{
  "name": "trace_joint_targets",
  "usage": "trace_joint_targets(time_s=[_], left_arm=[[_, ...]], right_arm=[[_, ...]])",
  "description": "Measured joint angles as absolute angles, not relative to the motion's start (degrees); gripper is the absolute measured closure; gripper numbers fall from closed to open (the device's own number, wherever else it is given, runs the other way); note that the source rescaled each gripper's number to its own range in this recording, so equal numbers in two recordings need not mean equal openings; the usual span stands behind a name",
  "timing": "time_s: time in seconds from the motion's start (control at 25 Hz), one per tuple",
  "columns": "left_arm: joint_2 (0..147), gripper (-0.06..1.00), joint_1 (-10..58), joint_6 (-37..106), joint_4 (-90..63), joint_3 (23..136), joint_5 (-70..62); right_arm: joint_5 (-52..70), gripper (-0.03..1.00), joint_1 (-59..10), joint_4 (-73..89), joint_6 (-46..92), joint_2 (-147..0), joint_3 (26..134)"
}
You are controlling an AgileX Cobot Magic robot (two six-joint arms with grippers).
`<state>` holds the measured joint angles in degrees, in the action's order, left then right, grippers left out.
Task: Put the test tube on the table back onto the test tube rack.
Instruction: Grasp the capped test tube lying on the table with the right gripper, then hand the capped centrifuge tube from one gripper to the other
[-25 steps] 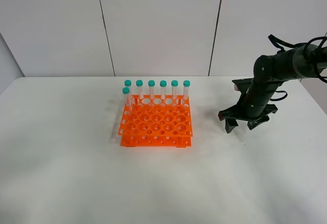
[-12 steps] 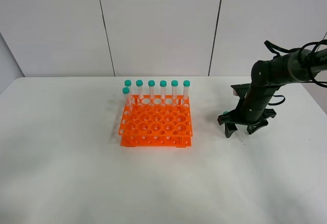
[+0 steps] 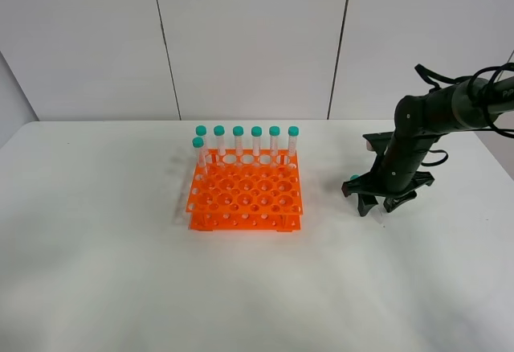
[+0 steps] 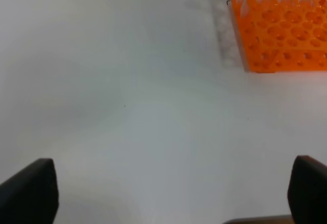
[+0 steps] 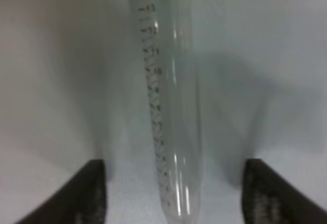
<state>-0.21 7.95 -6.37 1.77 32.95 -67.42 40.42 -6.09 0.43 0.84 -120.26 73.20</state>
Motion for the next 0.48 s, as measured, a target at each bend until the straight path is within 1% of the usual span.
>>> trace_joint_targets(time_s=[0.04, 0.12, 0.2, 0.48], left_arm=[[-0.2, -0.06, 7.9, -6.4, 1.8, 32.9, -67.4], [-0.2, -0.06, 7.9, -6.4, 1.8, 32.9, -67.4], [-0.2, -0.06, 7.9, -6.4, 1.8, 32.9, -67.4], [-0.2, -0.06, 7.9, -6.4, 1.8, 32.9, -67.4]], right_arm=[[40.5, 0.69, -6.1, 0.4, 0.8, -120.3, 73.2], [40.7, 0.97, -6.1, 0.4, 0.8, -120.3, 73.2], [40.8, 0.95, -6.1, 0.4, 0.8, -120.3, 73.2], [40.9, 0.95, -6.1, 0.4, 0.8, -120.3, 73.2]])
